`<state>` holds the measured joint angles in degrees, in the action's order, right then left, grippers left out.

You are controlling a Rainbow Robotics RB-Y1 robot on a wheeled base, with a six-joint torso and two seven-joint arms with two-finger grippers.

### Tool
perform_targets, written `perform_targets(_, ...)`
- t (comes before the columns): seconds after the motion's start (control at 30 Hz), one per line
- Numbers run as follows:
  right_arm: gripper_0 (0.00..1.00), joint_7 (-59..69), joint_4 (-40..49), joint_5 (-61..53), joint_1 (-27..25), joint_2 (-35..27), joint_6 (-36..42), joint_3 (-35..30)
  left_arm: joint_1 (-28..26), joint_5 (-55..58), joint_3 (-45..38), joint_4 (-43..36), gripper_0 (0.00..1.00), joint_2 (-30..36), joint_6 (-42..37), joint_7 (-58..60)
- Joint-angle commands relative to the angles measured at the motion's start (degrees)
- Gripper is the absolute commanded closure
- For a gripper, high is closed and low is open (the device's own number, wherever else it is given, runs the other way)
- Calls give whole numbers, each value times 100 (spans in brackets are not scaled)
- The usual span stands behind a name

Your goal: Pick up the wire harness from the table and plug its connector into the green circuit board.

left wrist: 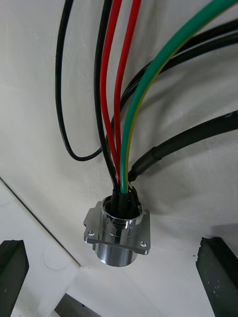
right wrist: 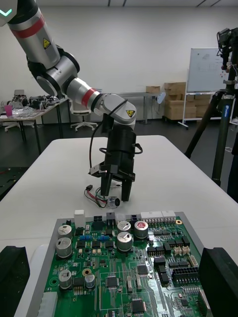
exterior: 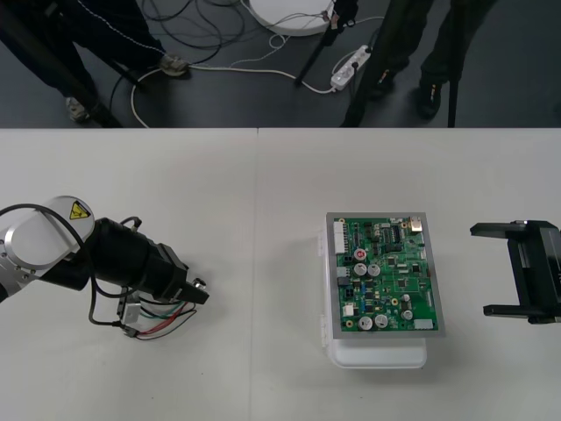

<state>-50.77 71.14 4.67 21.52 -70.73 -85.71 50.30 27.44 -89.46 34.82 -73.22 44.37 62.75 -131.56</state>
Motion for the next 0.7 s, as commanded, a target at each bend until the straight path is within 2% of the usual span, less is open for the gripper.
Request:
perform_targets(0.03,0,41,-65,122,151,24,-112,-170,174,25,244,0,0,-95,-439,-564)
perform_targets(0.7,0,-284,-74,254,151,68,-147,-170,112,-80,297,71,0,-7,-430,-546)
